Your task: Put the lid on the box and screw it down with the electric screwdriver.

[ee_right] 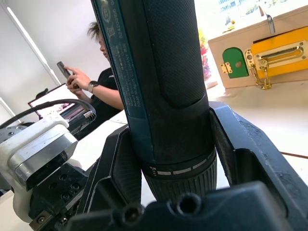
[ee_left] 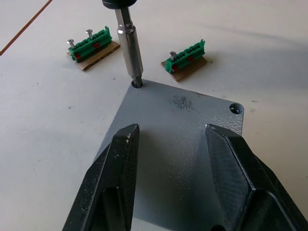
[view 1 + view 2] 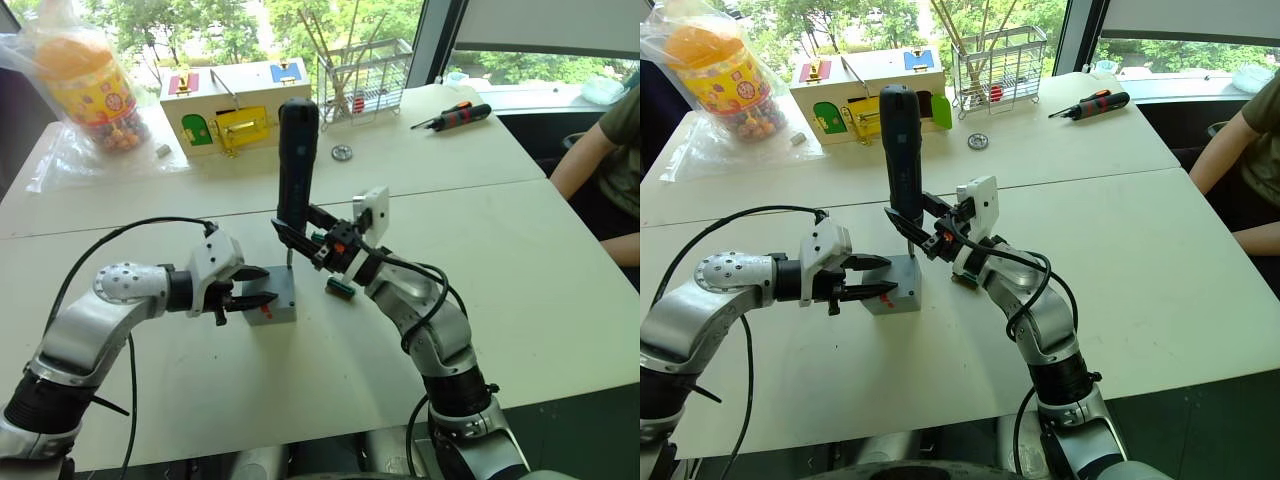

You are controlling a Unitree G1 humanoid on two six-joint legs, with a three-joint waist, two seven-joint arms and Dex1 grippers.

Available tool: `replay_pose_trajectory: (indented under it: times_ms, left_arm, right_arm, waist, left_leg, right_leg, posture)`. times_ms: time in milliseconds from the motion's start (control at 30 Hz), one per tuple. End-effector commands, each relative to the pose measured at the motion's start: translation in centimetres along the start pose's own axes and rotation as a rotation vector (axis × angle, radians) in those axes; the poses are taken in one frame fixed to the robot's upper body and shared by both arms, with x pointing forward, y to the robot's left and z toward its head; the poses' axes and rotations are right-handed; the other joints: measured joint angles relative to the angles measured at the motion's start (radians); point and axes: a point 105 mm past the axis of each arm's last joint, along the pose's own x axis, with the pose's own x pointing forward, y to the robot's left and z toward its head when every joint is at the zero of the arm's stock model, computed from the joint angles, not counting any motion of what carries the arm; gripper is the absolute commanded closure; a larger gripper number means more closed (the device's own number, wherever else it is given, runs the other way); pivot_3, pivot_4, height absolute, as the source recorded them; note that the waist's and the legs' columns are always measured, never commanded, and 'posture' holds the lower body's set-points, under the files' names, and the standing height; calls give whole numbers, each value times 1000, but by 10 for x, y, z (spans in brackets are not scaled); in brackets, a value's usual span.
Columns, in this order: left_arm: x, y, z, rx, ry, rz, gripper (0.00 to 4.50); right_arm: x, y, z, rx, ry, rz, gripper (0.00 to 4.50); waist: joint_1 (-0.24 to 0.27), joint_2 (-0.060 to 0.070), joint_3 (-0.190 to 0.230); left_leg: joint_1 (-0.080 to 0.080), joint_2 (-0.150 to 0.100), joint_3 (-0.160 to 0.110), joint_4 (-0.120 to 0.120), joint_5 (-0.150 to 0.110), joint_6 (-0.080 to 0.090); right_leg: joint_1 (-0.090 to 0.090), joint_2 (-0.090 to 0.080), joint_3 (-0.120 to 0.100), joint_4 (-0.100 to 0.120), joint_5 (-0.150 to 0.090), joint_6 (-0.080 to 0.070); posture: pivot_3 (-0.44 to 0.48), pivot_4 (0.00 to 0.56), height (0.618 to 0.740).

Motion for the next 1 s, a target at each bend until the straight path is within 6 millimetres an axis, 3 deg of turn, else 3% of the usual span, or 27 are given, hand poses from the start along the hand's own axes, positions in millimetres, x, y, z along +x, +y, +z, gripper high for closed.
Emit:
replay_pose_trajectory:
  times_ms: [33,300,500,600,1000]
  left_arm:
    - [4,-3,-18,-36,58,-15,2306]
    - [4,-3,-20,-32,64,-15,2306]
    - [5,-4,-23,-35,69,-19,2306]
    - [5,-5,-25,-40,72,-21,2306]
    - [6,-6,-32,-62,85,-10,2306]
  right_arm:
    - [1,-1,11,-17,-33,-1,2710]
    - [0,0,5,-30,-6,-3,2710]
    - [-6,-1,-26,-61,144,3,2710]
    - [-7,1,-35,-40,181,3,2710]
    - [-5,-5,-46,15,204,-38,2710]
  waist:
    - [1,0,0]
    - [1,0,-2]
    - [3,1,-9]
    - [4,4,-12]
    - [4,7,-23]
  left_leg:
    - [0,0,0,0,0,0]
    - [1,0,0,0,0,0]
    - [4,0,0,-1,-1,1]
    - [14,0,0,-4,-5,8]
    - [21,1,-1,-7,-7,10]
  right_leg:
    - [0,0,0,0,0,0]
    - [1,0,0,0,0,0]
    - [4,0,0,-1,0,0]
    - [14,0,0,-4,-1,0]
    - [22,1,0,-15,-1,0]
  posture:
    - [0,150,740]
    - [0,150,740]
    - [0,150,740]
    - [0,150,740]
    - [0,150,740]
